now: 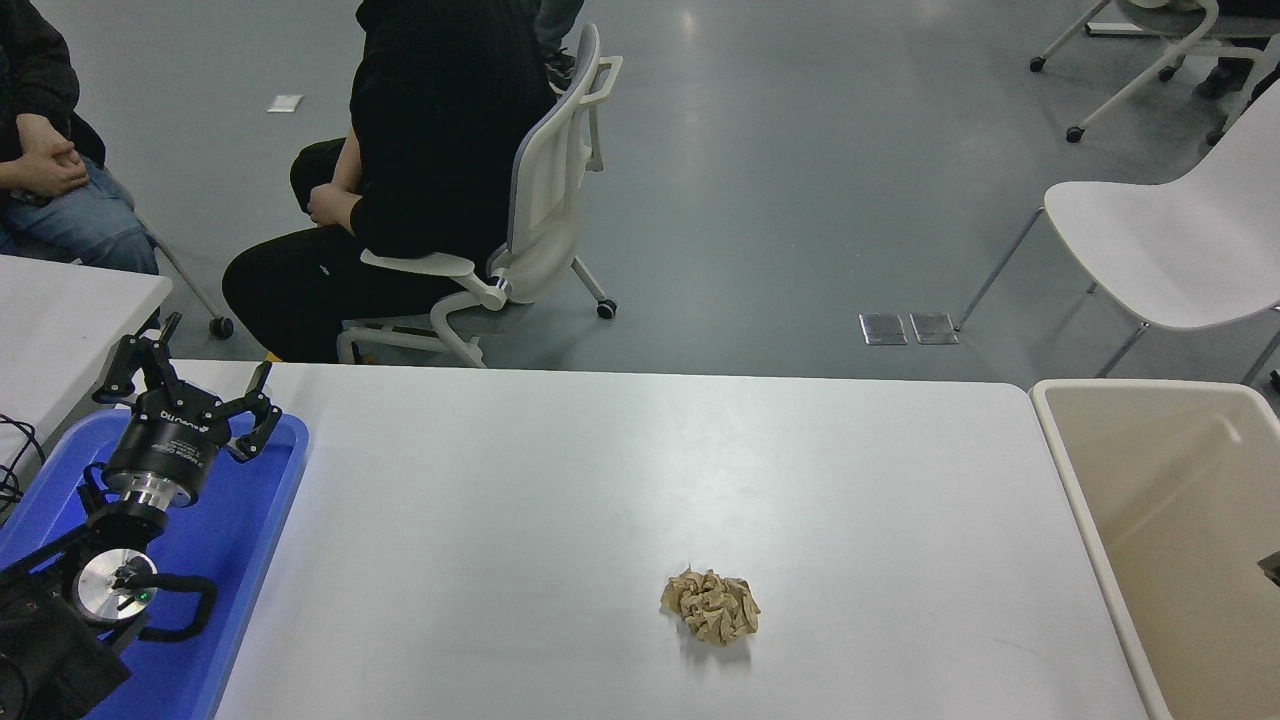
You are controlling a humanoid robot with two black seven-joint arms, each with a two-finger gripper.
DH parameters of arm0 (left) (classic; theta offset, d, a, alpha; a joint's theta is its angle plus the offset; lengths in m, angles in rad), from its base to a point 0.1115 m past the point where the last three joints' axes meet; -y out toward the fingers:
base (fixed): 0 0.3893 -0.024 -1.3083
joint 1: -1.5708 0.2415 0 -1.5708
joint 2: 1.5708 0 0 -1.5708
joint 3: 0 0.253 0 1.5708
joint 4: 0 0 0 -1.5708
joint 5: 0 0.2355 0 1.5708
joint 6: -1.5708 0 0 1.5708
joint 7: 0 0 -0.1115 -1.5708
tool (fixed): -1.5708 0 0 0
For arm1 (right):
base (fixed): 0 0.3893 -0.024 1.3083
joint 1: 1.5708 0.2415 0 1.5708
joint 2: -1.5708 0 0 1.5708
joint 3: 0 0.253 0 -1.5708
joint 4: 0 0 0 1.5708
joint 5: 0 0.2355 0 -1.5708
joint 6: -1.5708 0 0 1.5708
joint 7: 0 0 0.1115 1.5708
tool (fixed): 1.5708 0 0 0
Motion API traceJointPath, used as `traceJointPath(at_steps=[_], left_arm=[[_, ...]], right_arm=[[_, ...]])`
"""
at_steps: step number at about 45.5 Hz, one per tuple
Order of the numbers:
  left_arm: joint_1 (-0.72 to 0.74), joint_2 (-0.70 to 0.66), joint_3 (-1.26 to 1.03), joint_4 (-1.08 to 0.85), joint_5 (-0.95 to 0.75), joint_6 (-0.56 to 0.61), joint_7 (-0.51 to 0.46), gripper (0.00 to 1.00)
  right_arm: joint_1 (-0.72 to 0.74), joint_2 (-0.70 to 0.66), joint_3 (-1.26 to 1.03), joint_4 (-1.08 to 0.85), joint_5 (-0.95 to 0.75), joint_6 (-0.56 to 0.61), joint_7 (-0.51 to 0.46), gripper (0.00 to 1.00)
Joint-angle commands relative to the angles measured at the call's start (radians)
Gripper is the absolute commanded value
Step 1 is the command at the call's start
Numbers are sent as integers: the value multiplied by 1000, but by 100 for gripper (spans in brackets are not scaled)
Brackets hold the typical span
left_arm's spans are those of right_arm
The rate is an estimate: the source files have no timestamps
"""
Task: Clean the table surface
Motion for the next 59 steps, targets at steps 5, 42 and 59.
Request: traceJointPath(at_steps=[5,42,59], left_arm=[[0,0,1,0,0,0,0,100],[0,0,0,0,0,0,0,100],[0,0,0,0,0,0,0,100]], right_arm=[[140,-67,216,8,1,-13,14,99],[335,-230,934,478,7,-13,19,99],[265,-130,1146,737,9,-13,28,99]])
